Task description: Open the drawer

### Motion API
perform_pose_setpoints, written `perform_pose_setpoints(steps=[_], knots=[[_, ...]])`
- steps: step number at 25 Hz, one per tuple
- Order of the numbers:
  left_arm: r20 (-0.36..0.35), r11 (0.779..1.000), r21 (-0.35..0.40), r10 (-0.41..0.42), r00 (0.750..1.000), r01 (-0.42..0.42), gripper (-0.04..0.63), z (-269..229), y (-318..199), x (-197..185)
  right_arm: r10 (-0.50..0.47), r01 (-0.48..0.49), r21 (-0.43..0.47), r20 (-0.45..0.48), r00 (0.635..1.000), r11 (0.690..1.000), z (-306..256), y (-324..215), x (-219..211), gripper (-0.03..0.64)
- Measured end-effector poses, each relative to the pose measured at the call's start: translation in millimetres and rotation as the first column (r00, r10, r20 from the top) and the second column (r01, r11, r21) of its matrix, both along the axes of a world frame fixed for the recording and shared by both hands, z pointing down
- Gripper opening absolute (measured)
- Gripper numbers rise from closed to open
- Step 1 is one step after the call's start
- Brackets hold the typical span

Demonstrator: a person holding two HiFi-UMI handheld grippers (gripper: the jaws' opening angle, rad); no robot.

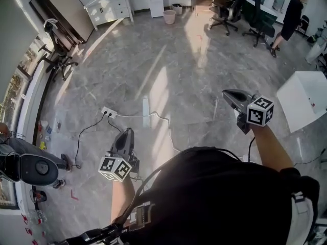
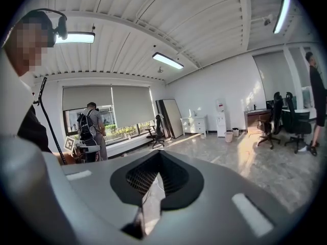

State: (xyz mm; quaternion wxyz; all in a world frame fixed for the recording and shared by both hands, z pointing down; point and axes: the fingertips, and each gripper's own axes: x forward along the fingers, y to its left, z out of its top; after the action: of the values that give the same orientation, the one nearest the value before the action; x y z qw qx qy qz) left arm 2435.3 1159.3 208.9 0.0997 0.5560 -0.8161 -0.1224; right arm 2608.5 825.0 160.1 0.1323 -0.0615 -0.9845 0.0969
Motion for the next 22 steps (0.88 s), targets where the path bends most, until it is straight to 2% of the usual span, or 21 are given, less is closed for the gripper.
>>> perform_pose_setpoints(steps=[6, 13, 18, 22], knots=[[0.008, 0.999, -0.034, -0.007, 1.0, 0.007, -0.009, -5.1, -23.4, -14.0, 0.0, 0.001, -0.051, 0.011, 1.0, 0.999, 5.2, -31.1, -26.5, 0.002], [0.034, 0.991, -0.066, -0.118, 0.992, 0.12, -0.009, 2.4, -60.8, -33.5, -0.093, 0.096, -0.095, 0.034, 0.995, 0.991, 38.6, -95.1, -70.6, 0.002], [0.018, 0.981, -0.037, -0.191, 0.981, 0.191, -0.009, -11.2, -137.1, -63.9, -0.127, 0.13, -0.141, 0.033, 0.991, 0.981, 39.4, -189.4, -122.7, 0.002], [0.033, 0.972, -0.024, -0.232, 0.972, 0.233, -0.009, -20.7, -206.9, -85.6, -0.174, 0.179, -0.107, 0.053, 0.983, 0.978, 32.8, -261.9, -147.9, 0.002]])
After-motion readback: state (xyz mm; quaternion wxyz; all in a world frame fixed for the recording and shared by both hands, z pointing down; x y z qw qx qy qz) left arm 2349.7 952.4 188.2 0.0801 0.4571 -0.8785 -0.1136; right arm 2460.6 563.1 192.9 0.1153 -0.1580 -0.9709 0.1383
